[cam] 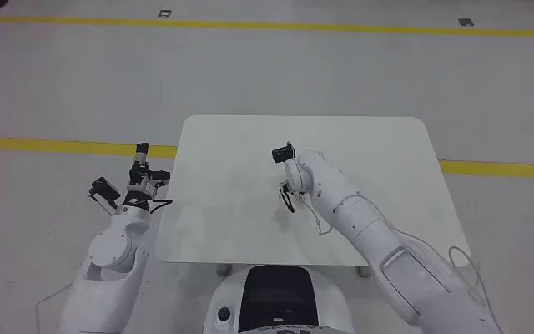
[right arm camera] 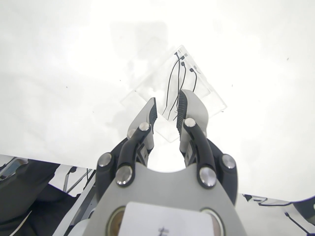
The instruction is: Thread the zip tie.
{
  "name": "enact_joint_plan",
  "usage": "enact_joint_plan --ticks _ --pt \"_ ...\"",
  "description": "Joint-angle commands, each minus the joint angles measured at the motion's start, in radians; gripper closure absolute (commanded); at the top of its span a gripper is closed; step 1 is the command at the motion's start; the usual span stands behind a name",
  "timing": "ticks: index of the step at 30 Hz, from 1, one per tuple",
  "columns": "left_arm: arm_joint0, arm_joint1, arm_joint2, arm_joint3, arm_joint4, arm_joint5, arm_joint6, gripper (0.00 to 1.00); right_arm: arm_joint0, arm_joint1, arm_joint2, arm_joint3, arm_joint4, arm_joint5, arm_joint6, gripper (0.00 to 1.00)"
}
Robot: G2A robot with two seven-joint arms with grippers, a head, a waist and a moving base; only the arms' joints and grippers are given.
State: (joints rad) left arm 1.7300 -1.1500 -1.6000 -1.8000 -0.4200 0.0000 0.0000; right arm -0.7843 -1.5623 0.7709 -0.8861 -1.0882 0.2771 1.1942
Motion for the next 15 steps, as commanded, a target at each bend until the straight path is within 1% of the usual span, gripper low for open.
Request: enact_joint_plan --ticks 1,7,11,15 --pt "0.000 0.000 0.000 0.000 0.000 0.000 0.000 0.00 0.007 -0.005 -0.003 0.019 0.005 -0.003 -0.003 0.82" --pt "0.000 0.000 0.000 0.000 0.000 0.000 0.000 0.00 0.032 -0.023 -0.014 0.086 0.022 -0.012 0.005 0.78" --pt "0.000 0.000 0.000 0.000 0.000 0.000 0.000 0.00 0.052 -0.037 -0.024 0.134 0.035 -0.019 0.006 0.83" --pt "0.000 0.000 0.000 0.000 0.000 0.000 0.000 0.00 0.067 -0.051 -0.033 0.174 0.047 -0.026 -0.004 0.83"
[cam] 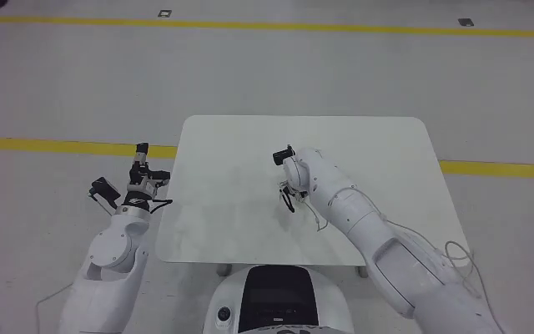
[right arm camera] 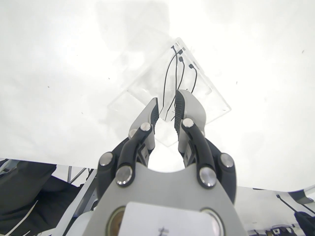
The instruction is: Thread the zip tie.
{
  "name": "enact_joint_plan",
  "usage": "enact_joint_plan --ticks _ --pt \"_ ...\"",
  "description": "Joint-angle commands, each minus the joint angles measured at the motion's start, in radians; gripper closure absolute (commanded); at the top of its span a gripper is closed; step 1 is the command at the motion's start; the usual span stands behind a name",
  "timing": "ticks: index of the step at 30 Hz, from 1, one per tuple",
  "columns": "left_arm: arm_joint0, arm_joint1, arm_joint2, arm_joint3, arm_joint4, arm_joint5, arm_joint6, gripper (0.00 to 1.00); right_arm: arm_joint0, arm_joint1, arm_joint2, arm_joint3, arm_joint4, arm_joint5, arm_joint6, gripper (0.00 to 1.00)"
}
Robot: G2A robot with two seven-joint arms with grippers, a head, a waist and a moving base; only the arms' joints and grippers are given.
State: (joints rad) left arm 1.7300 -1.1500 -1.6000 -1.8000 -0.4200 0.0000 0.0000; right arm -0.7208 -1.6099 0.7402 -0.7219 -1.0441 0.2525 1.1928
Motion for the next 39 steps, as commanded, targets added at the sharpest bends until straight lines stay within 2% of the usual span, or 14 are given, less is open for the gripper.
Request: enact_joint_plan --ticks 1,11,18,23,25,31,36,39 --pt "0.000 0.000 0.000 0.000 0.000 0.000 0.000 0.00 0.007 -0.007 -0.004 0.022 0.006 -0.004 -0.006 0.83" --pt "0.000 0.000 0.000 0.000 0.000 0.000 0.000 0.00 0.040 -0.040 -0.021 0.114 0.027 -0.015 -0.034 0.78" --pt "0.000 0.000 0.000 0.000 0.000 0.000 0.000 0.00 0.056 -0.057 -0.028 0.157 0.035 -0.024 -0.049 0.85" --pt "0.000 0.000 0.000 0.000 0.000 0.000 0.000 0.00 0.063 -0.066 -0.030 0.175 0.035 -0.022 -0.057 0.98" --pt "0.000 0.000 0.000 0.000 0.000 0.000 0.000 0.00 0.066 -0.069 -0.030 0.180 0.035 -0.022 -0.059 1.00" --pt "0.000 0.000 0.000 0.000 0.000 0.000 0.000 0.00 0.066 -0.071 -0.024 0.156 0.030 -0.018 -0.067 0.93" --pt "0.000 0.000 0.000 0.000 0.000 0.000 0.000 0.00 0.053 -0.059 -0.006 0.103 0.019 -0.027 -0.062 0.92" --pt "0.000 0.000 0.000 0.000 0.000 0.000 0.000 0.00 0.037 -0.048 0.006 0.061 0.002 -0.023 -0.051 0.88"
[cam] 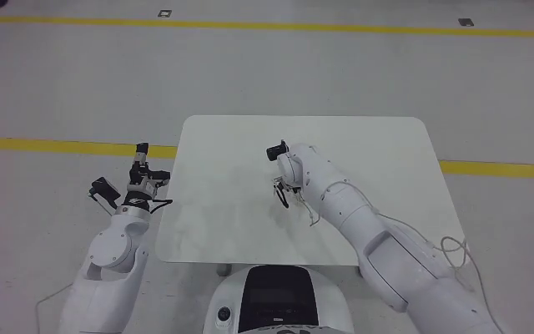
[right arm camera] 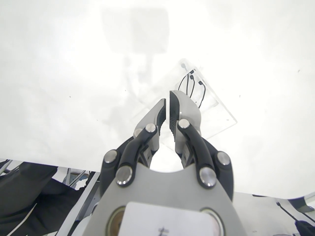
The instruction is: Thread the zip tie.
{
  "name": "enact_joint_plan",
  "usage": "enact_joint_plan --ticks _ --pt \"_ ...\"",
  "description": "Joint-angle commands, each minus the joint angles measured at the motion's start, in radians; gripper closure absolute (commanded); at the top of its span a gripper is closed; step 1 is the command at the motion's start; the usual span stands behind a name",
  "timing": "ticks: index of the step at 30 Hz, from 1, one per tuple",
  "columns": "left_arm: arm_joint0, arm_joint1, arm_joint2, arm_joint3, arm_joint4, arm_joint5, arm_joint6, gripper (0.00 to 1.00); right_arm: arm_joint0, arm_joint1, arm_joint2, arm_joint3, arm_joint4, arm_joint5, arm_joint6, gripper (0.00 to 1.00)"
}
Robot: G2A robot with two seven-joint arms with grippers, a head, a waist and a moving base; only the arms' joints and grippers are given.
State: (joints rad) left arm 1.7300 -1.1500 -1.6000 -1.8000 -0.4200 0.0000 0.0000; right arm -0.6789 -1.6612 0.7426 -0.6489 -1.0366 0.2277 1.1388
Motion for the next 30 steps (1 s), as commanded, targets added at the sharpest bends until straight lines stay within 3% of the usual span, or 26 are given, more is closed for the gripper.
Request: enact_joint_plan --ticks 1,6,30 --pt "0.000 0.000 0.000 0.000 0.000 0.000 0.000 0.00 -0.010 0.007 0.007 -0.024 -0.011 0.003 0.006 0.85" --pt "0.000 0.000 0.000 0.000 0.000 0.000 0.000 0.00 -0.039 0.024 0.026 -0.076 -0.041 0.005 0.032 0.71" --pt "0.000 0.000 0.000 0.000 0.000 0.000 0.000 0.00 -0.092 0.050 0.074 -0.168 -0.114 0.018 0.063 0.71"
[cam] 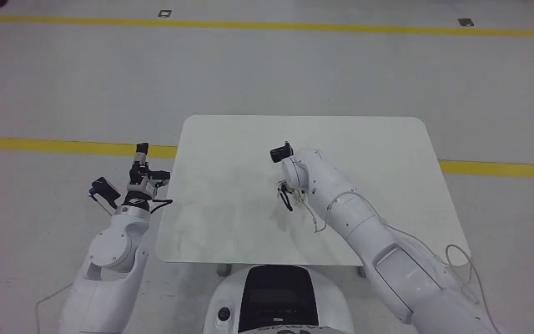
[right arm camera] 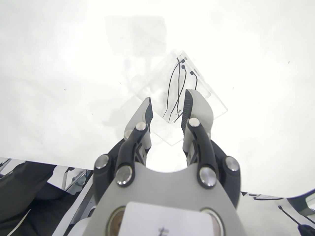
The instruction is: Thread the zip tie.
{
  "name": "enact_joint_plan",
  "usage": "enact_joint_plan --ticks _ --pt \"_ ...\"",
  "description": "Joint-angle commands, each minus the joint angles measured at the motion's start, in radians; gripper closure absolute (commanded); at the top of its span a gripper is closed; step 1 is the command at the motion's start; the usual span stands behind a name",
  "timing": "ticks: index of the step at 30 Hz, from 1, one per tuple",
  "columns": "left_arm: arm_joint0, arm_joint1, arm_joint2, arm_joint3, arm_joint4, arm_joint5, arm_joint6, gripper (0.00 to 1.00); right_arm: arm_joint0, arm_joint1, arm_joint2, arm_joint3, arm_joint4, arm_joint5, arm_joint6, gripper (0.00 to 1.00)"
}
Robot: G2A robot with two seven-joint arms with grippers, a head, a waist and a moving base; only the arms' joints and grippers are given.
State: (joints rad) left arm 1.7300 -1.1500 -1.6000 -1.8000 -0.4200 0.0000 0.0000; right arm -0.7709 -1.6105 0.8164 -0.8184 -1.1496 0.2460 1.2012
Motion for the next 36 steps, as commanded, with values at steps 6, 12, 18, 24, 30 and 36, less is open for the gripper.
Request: enact_joint_plan --ticks 6,12,18,24,30,36 --pt "0.000 0.000 0.000 0.000 0.000 0.000 0.000 0.00 0.004 -0.005 0.000 0.014 -0.006 0.005 -0.001 0.72" --pt "0.000 0.000 0.000 0.000 0.000 0.000 0.000 0.00 0.018 -0.014 -0.002 0.058 0.003 -0.003 -0.011 0.72" --pt "0.000 0.000 0.000 0.000 0.000 0.000 0.000 0.00 0.044 -0.029 -0.005 0.131 0.026 -0.015 -0.027 0.72" --pt "0.000 0.000 0.000 0.000 0.000 0.000 0.000 0.00 0.069 -0.049 -0.016 0.199 0.048 -0.030 -0.053 0.72" --pt "0.000 0.000 0.000 0.000 0.000 0.000 0.000 0.00 0.089 -0.067 -0.027 0.257 0.065 -0.039 -0.076 0.73" --pt "0.000 0.000 0.000 0.000 0.000 0.000 0.000 0.00 0.107 -0.085 -0.038 0.307 0.077 -0.042 -0.091 0.74"
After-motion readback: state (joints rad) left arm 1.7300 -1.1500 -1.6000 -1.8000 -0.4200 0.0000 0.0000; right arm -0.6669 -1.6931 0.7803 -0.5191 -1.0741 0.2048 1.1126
